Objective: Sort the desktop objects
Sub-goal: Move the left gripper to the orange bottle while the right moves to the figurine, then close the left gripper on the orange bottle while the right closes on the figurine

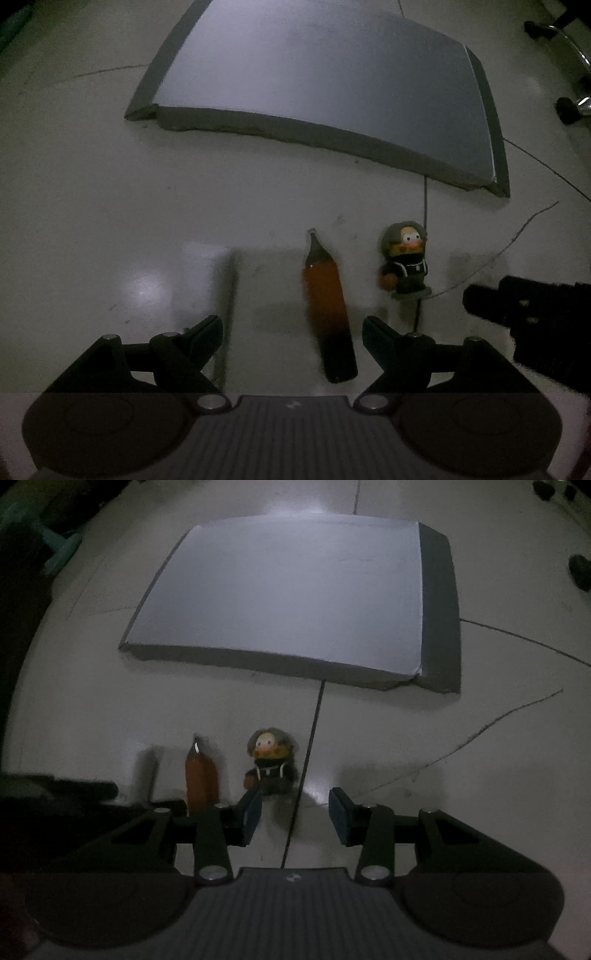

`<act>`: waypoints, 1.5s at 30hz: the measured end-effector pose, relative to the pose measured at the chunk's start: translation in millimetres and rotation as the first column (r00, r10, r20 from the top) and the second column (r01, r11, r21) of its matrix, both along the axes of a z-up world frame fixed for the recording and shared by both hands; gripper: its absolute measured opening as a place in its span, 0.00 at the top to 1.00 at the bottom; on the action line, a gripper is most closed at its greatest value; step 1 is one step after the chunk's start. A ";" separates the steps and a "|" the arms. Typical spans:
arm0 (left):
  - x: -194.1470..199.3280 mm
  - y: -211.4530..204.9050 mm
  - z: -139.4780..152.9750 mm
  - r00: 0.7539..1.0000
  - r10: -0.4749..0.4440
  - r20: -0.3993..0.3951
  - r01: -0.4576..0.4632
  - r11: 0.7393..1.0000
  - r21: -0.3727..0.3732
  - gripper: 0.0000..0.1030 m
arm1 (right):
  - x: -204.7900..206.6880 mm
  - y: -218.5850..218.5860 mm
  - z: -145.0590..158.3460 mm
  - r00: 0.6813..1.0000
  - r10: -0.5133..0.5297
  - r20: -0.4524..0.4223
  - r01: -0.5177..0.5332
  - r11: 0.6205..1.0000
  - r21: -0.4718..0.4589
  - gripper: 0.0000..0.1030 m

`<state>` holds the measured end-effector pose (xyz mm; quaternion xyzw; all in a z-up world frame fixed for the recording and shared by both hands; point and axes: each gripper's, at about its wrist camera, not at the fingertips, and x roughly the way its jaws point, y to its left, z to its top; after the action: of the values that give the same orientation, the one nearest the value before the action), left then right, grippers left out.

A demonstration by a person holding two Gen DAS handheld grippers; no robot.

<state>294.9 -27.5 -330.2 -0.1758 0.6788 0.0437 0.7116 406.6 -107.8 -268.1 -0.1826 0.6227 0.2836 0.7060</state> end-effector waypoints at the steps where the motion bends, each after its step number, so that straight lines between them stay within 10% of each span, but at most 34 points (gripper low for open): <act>1: 0.4 -1.0 -3.4 1.000 0.004 -0.008 -0.004 1.000 -0.002 0.21 | 2.4 0.9 -1.7 1.000 -0.008 -0.003 0.008 1.000 -0.001 0.57; 29: 1.9 -25.4 -38.7 0.999 -0.023 -0.027 0.024 0.999 0.030 0.33 | 5.9 41.7 -65.3 0.999 0.030 -0.043 -0.032 0.998 -0.046 0.57; 36: 1.9 -27.3 -28.7 0.998 -0.061 0.009 0.060 0.995 0.077 0.78 | 0.1 39.7 -75.4 0.998 0.019 -0.058 -0.022 0.998 -0.058 0.66; 45: -8.2 -9.5 -27.9 0.998 -0.056 0.027 0.053 0.996 0.076 0.79 | 2.7 22.2 -63.5 0.998 -0.040 -0.043 0.037 0.997 -0.066 0.72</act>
<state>286.7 -37.0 -358.1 -0.1311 0.6708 0.0470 0.7284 409.3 -85.6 -331.6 -0.1869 0.6505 0.2535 0.6911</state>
